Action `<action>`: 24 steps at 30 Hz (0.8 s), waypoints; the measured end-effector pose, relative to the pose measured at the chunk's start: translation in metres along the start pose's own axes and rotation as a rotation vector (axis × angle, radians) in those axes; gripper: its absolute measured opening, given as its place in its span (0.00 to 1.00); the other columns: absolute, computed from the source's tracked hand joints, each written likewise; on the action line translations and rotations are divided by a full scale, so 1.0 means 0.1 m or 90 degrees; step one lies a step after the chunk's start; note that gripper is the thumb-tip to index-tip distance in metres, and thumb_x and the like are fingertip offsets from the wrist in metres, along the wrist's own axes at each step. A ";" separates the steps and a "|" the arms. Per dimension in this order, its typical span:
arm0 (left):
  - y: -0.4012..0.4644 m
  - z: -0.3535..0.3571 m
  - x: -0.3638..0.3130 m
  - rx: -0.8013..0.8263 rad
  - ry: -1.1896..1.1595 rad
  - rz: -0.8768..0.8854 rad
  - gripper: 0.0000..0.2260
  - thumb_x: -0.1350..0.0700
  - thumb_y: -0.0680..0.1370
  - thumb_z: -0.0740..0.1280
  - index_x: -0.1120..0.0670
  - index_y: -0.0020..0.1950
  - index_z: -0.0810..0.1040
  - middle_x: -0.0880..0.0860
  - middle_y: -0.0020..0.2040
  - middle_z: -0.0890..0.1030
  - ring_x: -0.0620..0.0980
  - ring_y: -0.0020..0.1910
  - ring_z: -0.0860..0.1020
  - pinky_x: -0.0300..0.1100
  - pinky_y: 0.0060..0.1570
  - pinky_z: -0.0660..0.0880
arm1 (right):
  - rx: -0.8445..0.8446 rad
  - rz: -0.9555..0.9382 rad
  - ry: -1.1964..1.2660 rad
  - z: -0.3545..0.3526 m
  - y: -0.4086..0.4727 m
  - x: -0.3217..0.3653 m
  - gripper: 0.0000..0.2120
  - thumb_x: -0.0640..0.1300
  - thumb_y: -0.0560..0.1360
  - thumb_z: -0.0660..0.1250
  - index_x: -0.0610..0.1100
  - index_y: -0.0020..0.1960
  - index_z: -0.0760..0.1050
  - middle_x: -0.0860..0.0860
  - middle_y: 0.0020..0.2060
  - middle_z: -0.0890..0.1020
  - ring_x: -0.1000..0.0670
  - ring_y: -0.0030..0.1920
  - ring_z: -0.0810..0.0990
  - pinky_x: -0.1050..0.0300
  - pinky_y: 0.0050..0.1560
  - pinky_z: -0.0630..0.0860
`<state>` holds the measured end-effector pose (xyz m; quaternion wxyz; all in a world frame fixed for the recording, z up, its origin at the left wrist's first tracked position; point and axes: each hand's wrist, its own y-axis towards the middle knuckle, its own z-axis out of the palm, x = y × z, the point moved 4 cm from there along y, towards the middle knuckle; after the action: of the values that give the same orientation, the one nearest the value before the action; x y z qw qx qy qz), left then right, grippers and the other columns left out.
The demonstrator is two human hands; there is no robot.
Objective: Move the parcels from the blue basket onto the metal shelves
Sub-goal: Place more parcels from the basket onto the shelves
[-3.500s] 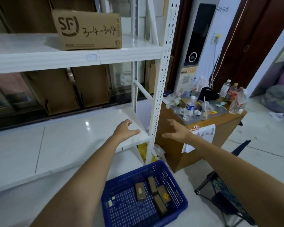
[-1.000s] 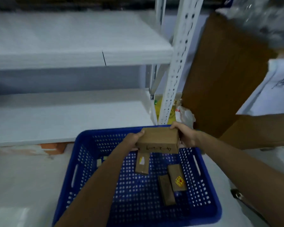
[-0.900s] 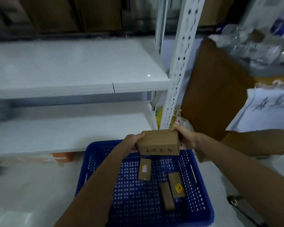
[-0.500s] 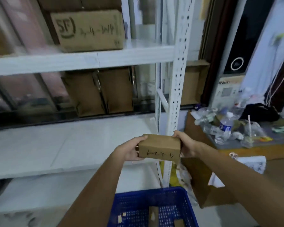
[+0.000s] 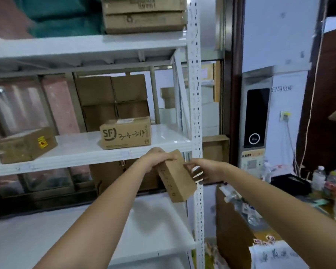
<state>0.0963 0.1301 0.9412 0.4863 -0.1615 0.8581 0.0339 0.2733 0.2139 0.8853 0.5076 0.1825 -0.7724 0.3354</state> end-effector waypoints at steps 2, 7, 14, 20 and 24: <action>-0.06 0.00 -0.32 -0.071 0.191 0.080 0.30 0.40 0.62 0.76 0.54 0.56 0.73 0.52 0.50 0.78 0.50 0.48 0.77 0.42 0.38 0.74 | 0.007 0.004 0.020 -0.03 -0.13 0.20 0.20 0.64 0.70 0.64 0.46 0.44 0.74 0.44 0.45 0.81 0.47 0.41 0.79 0.58 0.38 0.73; -0.25 0.04 -0.81 -0.186 0.498 0.157 0.36 0.43 0.61 0.77 0.56 0.63 0.67 0.56 0.56 0.77 0.57 0.55 0.76 0.49 0.50 0.76 | 0.136 -0.013 0.231 -0.10 -0.28 0.43 0.27 0.57 0.74 0.59 0.41 0.66 0.68 0.34 0.56 0.81 0.37 0.52 0.83 0.51 0.45 0.83; -0.50 0.33 -0.71 -0.271 0.537 0.266 0.37 0.46 0.63 0.76 0.55 0.65 0.64 0.55 0.55 0.77 0.58 0.58 0.71 0.51 0.53 0.68 | 0.090 0.020 0.272 0.17 -0.15 0.57 0.34 0.65 0.65 0.72 0.43 0.61 0.75 0.44 0.52 0.82 0.43 0.46 0.85 0.51 0.37 0.83; -0.77 -0.04 -0.06 -0.349 0.202 0.235 0.27 0.32 0.65 0.67 0.47 0.55 0.70 0.46 0.54 0.75 0.49 0.54 0.73 0.48 0.55 0.70 | 0.095 0.015 0.246 0.68 0.04 0.46 0.23 0.59 0.62 0.69 0.47 0.52 0.79 0.46 0.37 0.85 0.44 0.37 0.86 0.60 0.28 0.79; -1.00 -0.90 0.61 -0.500 0.067 0.013 0.20 0.39 0.76 0.60 0.54 0.55 0.74 0.54 0.56 0.79 0.56 0.58 0.75 0.56 0.61 0.70 | 0.131 -0.069 0.256 1.12 0.07 0.60 0.28 0.58 0.62 0.67 0.47 0.59 0.75 0.44 0.39 0.86 0.41 0.37 0.85 0.61 0.31 0.78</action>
<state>0.0242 0.0011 0.9466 0.3424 -0.3282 0.8051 0.3561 0.1695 0.1436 0.9077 0.6473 0.2040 -0.6063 0.4145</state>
